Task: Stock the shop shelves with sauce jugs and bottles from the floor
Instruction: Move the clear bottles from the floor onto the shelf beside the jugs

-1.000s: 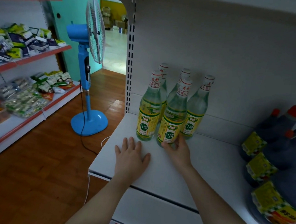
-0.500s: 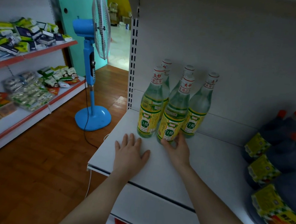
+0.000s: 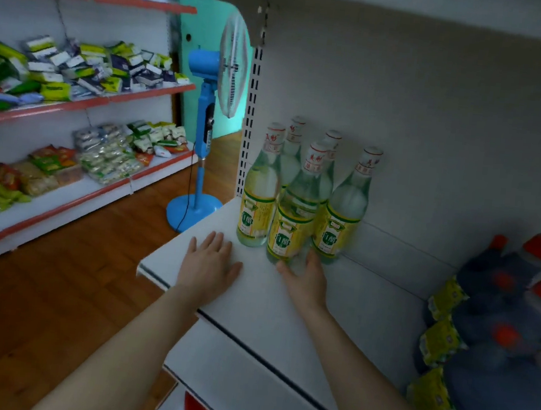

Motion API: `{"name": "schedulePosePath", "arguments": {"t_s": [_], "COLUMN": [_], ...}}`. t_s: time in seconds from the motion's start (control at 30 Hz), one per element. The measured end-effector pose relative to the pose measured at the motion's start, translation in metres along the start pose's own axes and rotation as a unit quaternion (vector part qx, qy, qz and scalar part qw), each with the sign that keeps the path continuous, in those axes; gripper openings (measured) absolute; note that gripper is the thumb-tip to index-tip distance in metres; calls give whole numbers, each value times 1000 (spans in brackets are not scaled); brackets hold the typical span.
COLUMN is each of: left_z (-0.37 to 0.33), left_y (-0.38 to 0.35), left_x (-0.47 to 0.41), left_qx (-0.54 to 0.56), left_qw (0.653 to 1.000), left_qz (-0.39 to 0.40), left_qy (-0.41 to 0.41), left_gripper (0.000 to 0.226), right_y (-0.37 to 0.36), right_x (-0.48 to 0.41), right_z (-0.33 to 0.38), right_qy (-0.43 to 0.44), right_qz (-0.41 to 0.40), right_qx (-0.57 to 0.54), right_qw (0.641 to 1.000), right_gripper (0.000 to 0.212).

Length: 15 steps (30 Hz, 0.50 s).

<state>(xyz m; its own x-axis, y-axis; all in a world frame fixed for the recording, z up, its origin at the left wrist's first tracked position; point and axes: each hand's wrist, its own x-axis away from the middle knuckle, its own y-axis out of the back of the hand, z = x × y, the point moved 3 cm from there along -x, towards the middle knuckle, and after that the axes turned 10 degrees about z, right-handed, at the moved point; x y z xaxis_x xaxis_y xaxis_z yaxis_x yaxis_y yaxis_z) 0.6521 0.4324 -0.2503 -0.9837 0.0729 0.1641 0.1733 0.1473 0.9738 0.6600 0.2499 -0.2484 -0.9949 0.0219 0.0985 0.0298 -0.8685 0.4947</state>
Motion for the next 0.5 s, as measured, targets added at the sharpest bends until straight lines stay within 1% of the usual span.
{"name": "schedulePosePath", "arguments": {"t_s": [0.07, 0.17, 0.2, 0.3, 0.37, 0.5], "left_z": [-5, -6, -5, 5, 14, 36], "left_y": [2, 3, 2, -2, -13, -51], "left_x": [17, 59, 76, 130, 161, 216], "left_qx": [22, 43, 49, 79, 92, 107], "left_qw": [999, 994, 991, 981, 973, 954], "left_qz": [-29, -72, -80, -112, -108, -71], "left_qy": [33, 76, 92, 140, 180, 270], "left_gripper": [62, 62, 63, 65, 66, 69], "right_y": [8, 12, 11, -1, -18, -61], "right_x": [10, 30, 37, 63, 83, 127], "right_z": [-3, 0, 3, 20, 31, 38], "right_qy": [19, 44, 54, 119, 148, 182], "right_qz": [22, 68, 82, 127, 171, 254], "right_qx": [47, 91, 98, 94, 85, 78], "right_qw": [998, 993, 990, 980, 970, 947], "right_gripper": [66, 71, 72, 72, 71, 70]}}
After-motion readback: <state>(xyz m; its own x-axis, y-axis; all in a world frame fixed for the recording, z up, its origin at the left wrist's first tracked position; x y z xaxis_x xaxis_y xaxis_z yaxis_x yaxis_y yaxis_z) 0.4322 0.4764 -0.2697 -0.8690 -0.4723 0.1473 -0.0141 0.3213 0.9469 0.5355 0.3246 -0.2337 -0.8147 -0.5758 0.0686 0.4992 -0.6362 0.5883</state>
